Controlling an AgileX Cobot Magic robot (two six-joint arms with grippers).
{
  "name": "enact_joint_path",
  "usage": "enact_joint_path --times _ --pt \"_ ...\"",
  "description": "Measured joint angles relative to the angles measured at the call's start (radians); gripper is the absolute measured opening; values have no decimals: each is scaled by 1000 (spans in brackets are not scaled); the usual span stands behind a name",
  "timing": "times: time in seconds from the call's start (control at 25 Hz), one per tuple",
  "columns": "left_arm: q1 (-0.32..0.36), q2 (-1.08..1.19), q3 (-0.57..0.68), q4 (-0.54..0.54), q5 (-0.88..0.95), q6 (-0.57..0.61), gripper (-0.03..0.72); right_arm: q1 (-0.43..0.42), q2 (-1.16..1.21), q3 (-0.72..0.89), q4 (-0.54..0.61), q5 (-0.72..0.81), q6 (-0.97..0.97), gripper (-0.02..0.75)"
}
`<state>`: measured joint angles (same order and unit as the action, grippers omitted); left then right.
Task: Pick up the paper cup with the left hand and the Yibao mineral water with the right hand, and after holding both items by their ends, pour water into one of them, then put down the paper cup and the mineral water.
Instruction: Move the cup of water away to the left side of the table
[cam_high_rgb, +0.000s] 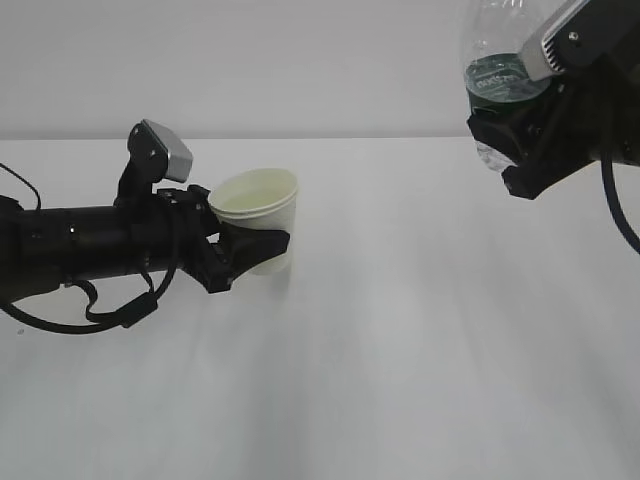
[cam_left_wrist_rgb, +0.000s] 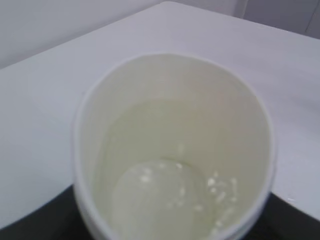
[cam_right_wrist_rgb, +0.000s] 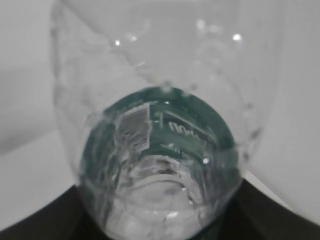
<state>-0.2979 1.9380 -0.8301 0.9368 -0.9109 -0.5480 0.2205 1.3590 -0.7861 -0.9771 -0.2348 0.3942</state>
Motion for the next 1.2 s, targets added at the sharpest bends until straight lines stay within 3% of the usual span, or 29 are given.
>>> enact_joint_path --times 0.96,1.2 --pt "226 0 56 19 -25 6 457 0 0 0 -9 0 0 413" --pt "238 0 56 -3 -46 20 457 0 0 0 -9 0 0 413"
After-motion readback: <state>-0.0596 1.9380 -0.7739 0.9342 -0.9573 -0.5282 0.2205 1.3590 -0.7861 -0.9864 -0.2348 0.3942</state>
